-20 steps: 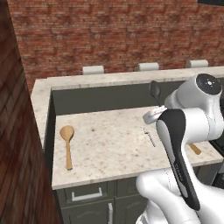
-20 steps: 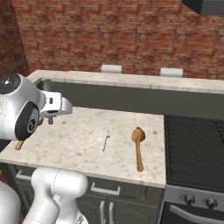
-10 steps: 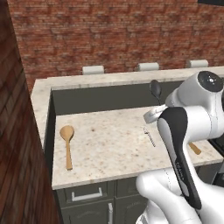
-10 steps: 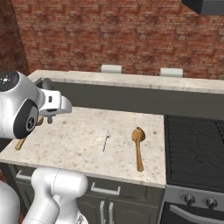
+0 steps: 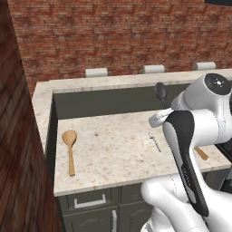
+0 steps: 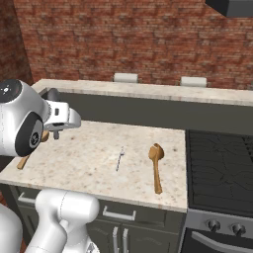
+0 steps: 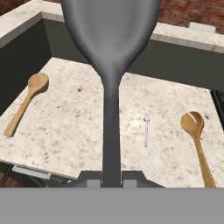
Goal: Organize the utensils by type. Pick up the wooden spoons from the counter and place them in the open cabinet. Then pick up the metallic utensils from the counter and place them in the open drawer.
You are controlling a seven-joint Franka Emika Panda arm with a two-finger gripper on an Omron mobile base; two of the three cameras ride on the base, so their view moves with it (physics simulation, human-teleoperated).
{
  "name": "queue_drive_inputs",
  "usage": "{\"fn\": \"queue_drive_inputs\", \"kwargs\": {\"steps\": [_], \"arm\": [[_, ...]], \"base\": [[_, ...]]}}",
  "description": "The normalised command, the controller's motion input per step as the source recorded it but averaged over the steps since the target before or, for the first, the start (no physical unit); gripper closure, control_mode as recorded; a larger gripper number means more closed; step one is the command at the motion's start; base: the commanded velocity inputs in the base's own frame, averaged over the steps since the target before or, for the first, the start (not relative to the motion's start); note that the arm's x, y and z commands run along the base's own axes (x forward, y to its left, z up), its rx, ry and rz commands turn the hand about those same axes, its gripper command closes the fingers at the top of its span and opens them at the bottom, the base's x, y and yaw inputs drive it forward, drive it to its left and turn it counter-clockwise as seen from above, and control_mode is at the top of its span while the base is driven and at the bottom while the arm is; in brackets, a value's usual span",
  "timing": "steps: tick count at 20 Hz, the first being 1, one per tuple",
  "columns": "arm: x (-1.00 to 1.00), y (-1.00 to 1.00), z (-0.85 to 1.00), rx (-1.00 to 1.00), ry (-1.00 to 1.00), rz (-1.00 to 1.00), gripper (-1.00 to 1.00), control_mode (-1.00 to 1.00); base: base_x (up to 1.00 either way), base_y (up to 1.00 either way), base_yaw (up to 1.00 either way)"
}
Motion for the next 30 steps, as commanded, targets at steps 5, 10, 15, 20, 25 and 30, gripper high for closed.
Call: {"fn": "queue_drive_inputs", "kwargs": {"steps": [5, 10, 15, 20, 25, 30], "arm": [[0.0, 0.0, 0.0, 0.0, 0.0, 0.0, 1.0, 1.0], [0.0, 0.0, 0.0, 0.0, 0.0, 0.0, 1.0, 1.0], [0.0, 0.0, 0.0, 0.0, 0.0, 0.0, 1.0, 1.0], [0.0, 0.0, 0.0, 0.0, 0.0, 0.0, 1.0, 1.0], [0.0, 0.0, 0.0, 0.0, 0.0, 0.0, 1.0, 1.0], [0.0, 0.0, 0.0, 0.0, 0.0, 0.0, 1.0, 1.0]], "base": [[-0.13, -0.1, 0.0], [-0.71, -0.14, -0.01], [-0.75, -0.3, -0.1], [-0.36, -0.32, -0.12], [-0.03, -0.12, -0.07], [0.08, -0.13, -0.04]]}}
